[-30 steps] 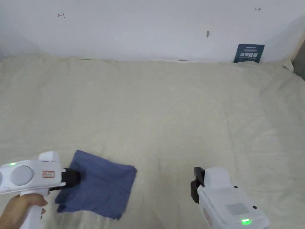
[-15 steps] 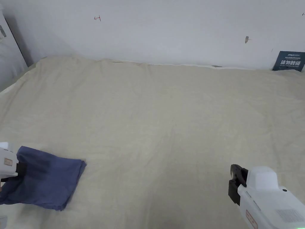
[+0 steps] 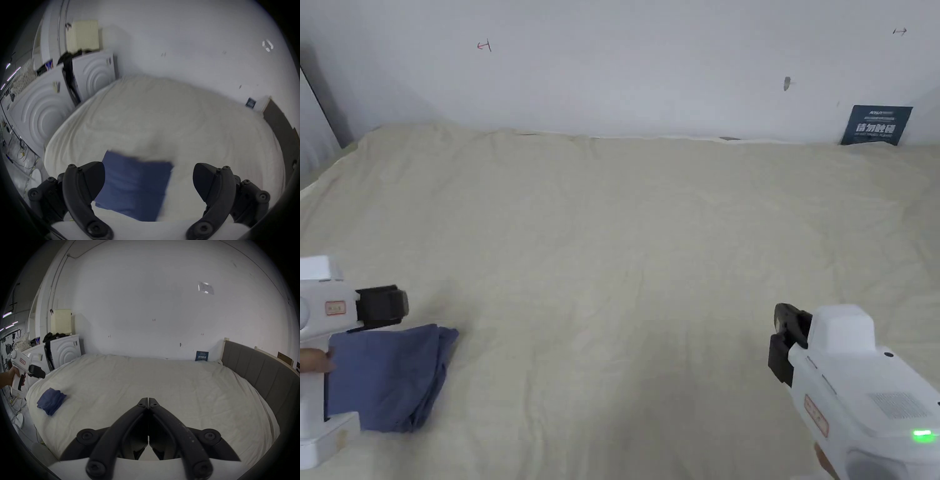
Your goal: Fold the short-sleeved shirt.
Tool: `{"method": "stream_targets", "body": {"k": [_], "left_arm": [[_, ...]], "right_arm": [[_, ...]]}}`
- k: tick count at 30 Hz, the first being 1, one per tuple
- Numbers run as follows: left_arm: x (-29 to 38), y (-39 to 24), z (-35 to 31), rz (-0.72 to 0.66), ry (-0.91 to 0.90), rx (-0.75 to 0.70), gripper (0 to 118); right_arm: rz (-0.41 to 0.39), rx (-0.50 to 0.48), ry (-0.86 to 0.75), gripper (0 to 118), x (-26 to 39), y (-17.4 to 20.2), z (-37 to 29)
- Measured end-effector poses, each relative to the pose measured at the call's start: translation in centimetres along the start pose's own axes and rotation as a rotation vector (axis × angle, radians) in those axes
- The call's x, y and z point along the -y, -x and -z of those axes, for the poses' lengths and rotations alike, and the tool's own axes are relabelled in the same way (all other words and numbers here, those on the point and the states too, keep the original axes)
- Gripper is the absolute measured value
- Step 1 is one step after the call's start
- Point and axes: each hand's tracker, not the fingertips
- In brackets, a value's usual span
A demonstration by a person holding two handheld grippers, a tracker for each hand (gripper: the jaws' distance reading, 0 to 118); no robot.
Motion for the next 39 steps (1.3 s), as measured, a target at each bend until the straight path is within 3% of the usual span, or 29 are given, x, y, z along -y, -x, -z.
{"method": "stream_targets", "body": {"k": [3, 15, 17, 18, 20, 23, 24, 39], "left_arm": [[-1.1, -3.7, -4.3, 0.048, -0.131, 0.036, 118], [-0.9, -19.7, -17.4, 0.143, -0.595, 0.208, 114], [0.0, -21.9, -18.5, 0.140, -0.664, 0.221, 100], [0.6, -23.0, -18.9, 0.148, -0.695, 0.225, 86], [1.7, -25.0, -19.4, 0.149, -0.742, 0.233, 39], [3.1, -27.3, -19.4, 0.162, -0.774, 0.257, 14], [3.6, -27.9, -19.4, 0.166, -0.778, 0.264, 1], [7.0, -31.2, -18.3, 0.175, -0.740, 0.309, 0]], "right_arm": [[-0.005, 0.015, -0.058, 2, -1.5, -1.2, -1.9], [-0.040, 0.138, -0.287, 2, -6.8, -7.3, -9.3], [-0.052, 0.157, -0.305, 2, -7.2, -8.2, -10.1], [-0.052, 0.165, -0.316, 2, -7.3, -8.6, -10.6], [-0.054, 0.176, -0.332, 2, -7.4, -9.4, -11.3], [-0.053, 0.193, -0.347, 2, -7.5, -10.6, -12.2], [-0.051, 0.197, -0.350, 2, -7.5, -10.9, -12.4], [-0.039, 0.245, -0.367, 2, -7.3, -12.5, -13.6]]}}
